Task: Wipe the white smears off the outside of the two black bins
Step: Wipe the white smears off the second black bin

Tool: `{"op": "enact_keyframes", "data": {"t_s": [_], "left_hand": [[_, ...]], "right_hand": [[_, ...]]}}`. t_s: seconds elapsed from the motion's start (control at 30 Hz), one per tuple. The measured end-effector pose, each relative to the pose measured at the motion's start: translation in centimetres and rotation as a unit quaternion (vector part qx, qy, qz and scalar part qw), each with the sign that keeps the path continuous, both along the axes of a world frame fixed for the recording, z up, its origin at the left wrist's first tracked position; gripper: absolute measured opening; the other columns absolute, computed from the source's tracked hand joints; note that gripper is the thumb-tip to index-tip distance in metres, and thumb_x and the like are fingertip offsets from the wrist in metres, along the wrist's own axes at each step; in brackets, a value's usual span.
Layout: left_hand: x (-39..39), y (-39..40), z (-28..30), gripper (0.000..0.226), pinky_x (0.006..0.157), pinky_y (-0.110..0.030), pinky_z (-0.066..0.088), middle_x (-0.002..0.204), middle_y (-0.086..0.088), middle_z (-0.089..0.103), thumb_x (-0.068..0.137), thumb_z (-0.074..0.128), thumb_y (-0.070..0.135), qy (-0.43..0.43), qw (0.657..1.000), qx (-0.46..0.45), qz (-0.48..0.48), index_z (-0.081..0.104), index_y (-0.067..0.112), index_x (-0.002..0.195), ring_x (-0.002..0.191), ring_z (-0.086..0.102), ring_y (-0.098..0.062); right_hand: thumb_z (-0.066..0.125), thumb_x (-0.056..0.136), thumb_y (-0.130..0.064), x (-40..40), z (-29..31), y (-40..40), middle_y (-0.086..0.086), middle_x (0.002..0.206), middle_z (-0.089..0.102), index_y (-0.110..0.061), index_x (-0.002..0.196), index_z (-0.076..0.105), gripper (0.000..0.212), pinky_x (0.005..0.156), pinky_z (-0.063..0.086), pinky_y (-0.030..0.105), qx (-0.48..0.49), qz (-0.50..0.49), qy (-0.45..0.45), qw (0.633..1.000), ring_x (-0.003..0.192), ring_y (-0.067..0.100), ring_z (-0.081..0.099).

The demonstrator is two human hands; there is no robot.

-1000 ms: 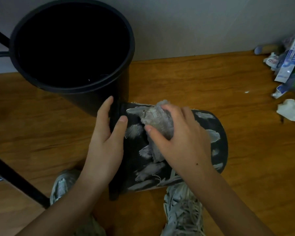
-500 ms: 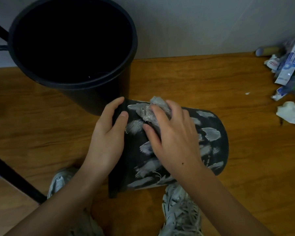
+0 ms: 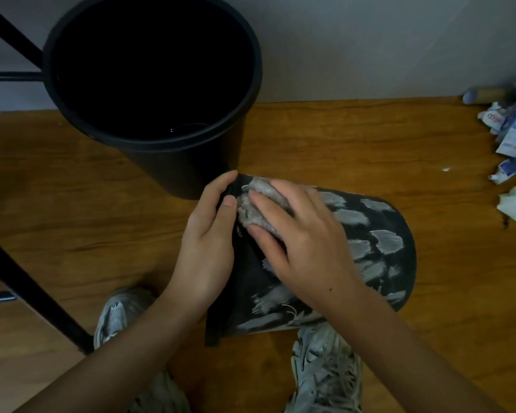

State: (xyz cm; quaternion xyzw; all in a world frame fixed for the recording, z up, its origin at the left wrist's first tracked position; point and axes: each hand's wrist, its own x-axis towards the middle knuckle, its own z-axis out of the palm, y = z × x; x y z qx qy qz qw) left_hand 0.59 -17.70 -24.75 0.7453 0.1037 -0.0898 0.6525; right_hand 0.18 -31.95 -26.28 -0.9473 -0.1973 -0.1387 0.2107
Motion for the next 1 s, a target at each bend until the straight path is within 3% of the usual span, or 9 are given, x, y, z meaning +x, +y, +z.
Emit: {"op": "enact_keyframes", "data": {"t_s": [0.2,0.47,0.6,0.73,0.8,1.0], "left_hand": [[0.6,0.5,0.0,0.035,0.074,-0.001,0.041,0.11,0.022,0.057,0.104,0.032,0.02,-0.001,1.0,-0.018,-0.009,0.049,0.03,0.132,0.099,0.054,0.017],[0.4,0.7,-0.2,0.037,0.077,-0.009,0.047,0.114,0.009,0.059,0.103,0.033,0.02,-0.002,1.0,-0.009,-0.025,0.043,0.026,0.139,0.1,0.059,0.003],[0.5,0.7,-0.3,0.038,0.089,-0.009,0.045,0.122,0.016,0.055,0.103,0.035,0.022,-0.007,1.0,0.002,-0.014,0.044,0.026,0.14,0.109,0.053,0.008],[0.4,0.5,-0.4,0.037,0.081,-0.005,0.044,0.115,0.016,0.057,0.103,0.035,0.02,-0.01,1.0,0.004,-0.014,0.044,0.025,0.138,0.105,0.055,0.01],[0.3,0.7,-0.4,0.037,0.077,-0.007,0.046,0.112,0.013,0.06,0.103,0.035,0.019,-0.009,1.0,-0.005,-0.017,0.044,0.025,0.138,0.101,0.059,0.006],[0.1,0.6,-0.4,0.037,0.086,-0.01,0.047,0.119,0.014,0.058,0.103,0.035,0.021,-0.01,1.0,-0.016,-0.009,0.043,0.025,0.139,0.108,0.056,0.006]], "right_hand": [[0.056,0.097,-0.014,-2.2,-0.9,0.1,0.014,0.125,0.062,-0.002,0.112,0.07,0.024,0.104,0.042,0.027,0.05,0.045,-0.02,0.998,0.116,0.025,0.055],[0.052,0.099,-0.018,-1.7,-0.7,1.7,0.013,0.123,0.062,-0.004,0.117,0.069,0.028,0.099,0.044,0.025,0.046,0.006,-0.021,0.999,0.114,0.023,0.057],[0.054,0.098,-0.016,-2.8,-1.2,0.1,0.015,0.117,0.065,-0.004,0.111,0.072,0.025,0.098,0.041,0.022,0.044,0.006,-0.054,0.998,0.108,0.024,0.059],[0.054,0.097,-0.016,-1.4,-0.8,0.9,0.013,0.118,0.064,-0.004,0.115,0.07,0.027,0.097,0.039,0.018,0.058,-0.03,-0.041,0.997,0.108,0.023,0.058],[0.055,0.097,-0.016,-1.8,-0.9,1.7,0.014,0.119,0.063,-0.004,0.114,0.07,0.026,0.095,0.043,0.023,0.057,-0.014,-0.036,0.998,0.108,0.025,0.058],[0.057,0.096,-0.013,-3.6,-1.4,0.1,0.018,0.118,0.064,-0.002,0.113,0.07,0.024,0.096,0.047,0.029,0.068,0.03,-0.047,0.996,0.106,0.028,0.061]]}}
